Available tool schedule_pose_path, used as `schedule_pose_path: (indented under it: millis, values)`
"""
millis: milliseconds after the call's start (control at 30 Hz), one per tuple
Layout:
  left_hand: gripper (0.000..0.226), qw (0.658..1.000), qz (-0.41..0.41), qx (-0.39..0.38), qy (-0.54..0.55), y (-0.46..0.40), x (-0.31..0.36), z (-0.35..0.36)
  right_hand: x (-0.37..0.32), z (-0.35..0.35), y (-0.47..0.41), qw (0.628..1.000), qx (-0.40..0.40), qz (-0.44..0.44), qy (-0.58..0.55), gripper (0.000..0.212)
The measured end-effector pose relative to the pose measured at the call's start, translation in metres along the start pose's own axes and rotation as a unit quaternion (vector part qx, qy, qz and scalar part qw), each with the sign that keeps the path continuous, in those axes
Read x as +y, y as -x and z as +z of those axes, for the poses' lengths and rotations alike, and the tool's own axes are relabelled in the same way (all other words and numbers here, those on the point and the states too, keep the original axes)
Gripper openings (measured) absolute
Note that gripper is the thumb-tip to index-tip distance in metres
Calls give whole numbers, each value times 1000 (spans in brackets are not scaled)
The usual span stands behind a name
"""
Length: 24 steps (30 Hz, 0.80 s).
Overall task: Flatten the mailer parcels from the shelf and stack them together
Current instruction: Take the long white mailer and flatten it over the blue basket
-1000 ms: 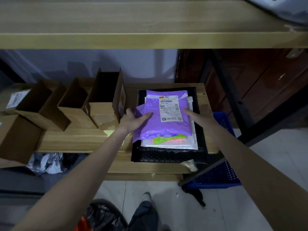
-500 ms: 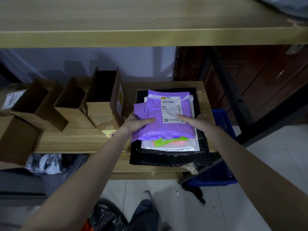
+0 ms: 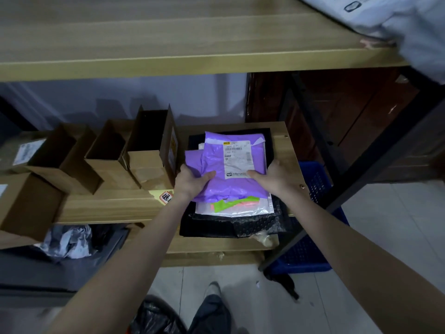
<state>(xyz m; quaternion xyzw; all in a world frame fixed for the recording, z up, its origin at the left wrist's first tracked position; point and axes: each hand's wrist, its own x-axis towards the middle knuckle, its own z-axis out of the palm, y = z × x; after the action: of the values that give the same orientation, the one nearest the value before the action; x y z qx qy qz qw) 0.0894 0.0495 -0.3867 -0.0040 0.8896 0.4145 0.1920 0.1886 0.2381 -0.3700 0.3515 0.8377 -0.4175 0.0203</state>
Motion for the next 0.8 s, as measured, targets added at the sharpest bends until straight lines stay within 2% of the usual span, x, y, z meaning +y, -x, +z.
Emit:
schedule_pose_path:
  millis: [133,300,533,667,800]
  values:
    - [89,1000,-12,8,-5,-1,-11,-10,-3,6,13,999,-39,-11,-4,84]
    - [89,1000,24,-6,-3,13,0,-31,-16,-16,30,996,-60,-33,54,69]
    - [69,974,220,-1,-55,78,68,-77,-64,-83,91,979,-11,-188,81,53]
    - [51,928,359,30,-96,146,102,-108,-93,-122,152,943,51,-314,94,36]
    - [34,877,477,28,-54,208,133,-133,-117,-161,207,893,120,-423,98,24]
